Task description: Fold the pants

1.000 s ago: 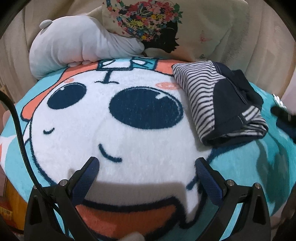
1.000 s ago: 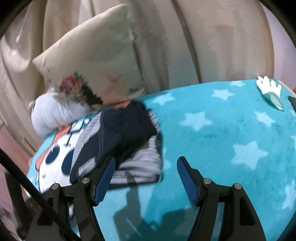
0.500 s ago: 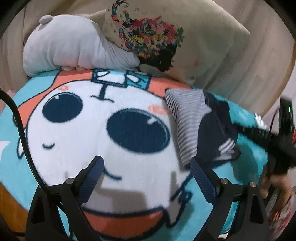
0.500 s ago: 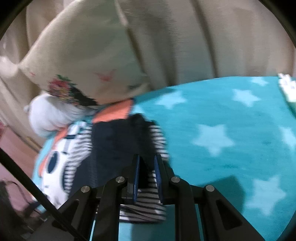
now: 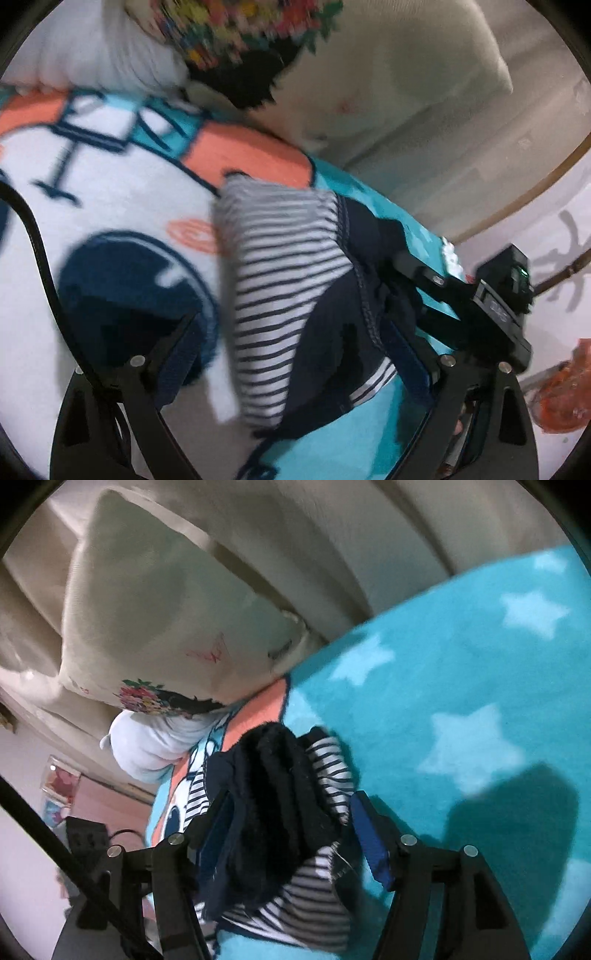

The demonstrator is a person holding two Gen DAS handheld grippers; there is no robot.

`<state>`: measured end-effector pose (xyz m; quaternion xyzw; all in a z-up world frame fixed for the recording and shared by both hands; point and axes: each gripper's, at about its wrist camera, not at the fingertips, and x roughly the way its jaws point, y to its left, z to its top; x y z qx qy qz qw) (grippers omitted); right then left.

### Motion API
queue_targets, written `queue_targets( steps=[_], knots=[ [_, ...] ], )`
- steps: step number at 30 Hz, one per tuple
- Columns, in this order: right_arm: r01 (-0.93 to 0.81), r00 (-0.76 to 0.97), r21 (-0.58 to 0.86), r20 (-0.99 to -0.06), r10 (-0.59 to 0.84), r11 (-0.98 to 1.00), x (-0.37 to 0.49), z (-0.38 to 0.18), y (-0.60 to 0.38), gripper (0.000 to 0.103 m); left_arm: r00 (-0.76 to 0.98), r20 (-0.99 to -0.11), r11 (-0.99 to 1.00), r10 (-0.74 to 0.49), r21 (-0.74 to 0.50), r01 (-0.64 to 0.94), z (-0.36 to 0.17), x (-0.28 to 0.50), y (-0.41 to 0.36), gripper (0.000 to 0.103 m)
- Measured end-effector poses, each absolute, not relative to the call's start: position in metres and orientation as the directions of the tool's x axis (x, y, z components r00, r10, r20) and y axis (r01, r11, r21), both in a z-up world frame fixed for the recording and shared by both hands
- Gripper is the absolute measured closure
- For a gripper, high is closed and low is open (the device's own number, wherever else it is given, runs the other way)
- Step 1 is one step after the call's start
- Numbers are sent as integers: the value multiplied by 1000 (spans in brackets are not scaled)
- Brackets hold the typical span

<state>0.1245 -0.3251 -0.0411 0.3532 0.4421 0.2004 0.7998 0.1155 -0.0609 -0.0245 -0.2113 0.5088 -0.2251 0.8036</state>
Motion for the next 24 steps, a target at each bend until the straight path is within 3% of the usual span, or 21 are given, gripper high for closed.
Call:
queue_targets(
  steps=[2,3,4,5,7,14,18,21,24],
  knots=[
    [-11,527,748,-560,639,664,130,-47,-322,34,373,-735,817,-566,-559,140,-31,121,-68,9],
    [-21,528,747,-556,642,665,129,-46,-321,37,382,-739,827,-554,-541,154,-29,121,-72,15],
    [-22,510,755,-555,657,655,131,-47,-320,53,373,-743,828,-555,-535,166,-28,120,-76,38],
    [-21,492,775,-542,681,632,133,-51,-320,66,355,-744,822,-566,-543,171,-28,120,-80,48],
    [-36,494,782,-527,692,622,130,-48,-318,70,353,-743,820,-568,-545,174,-26,120,-81,58],
    [-129,544,735,-509,667,666,135,1,-306,73,429,-728,841,-535,-506,190,12,140,-79,62],
    [-121,560,694,-543,626,710,147,3,-300,72,442,-765,881,-468,-443,166,8,151,-83,60],
    [-59,553,653,-608,569,755,149,-14,-298,66,417,-814,913,-404,-389,126,-14,150,-82,60],
    [2,556,630,-646,523,777,144,-26,-307,54,400,-811,901,-427,-417,116,-17,143,-73,59]
  ],
)
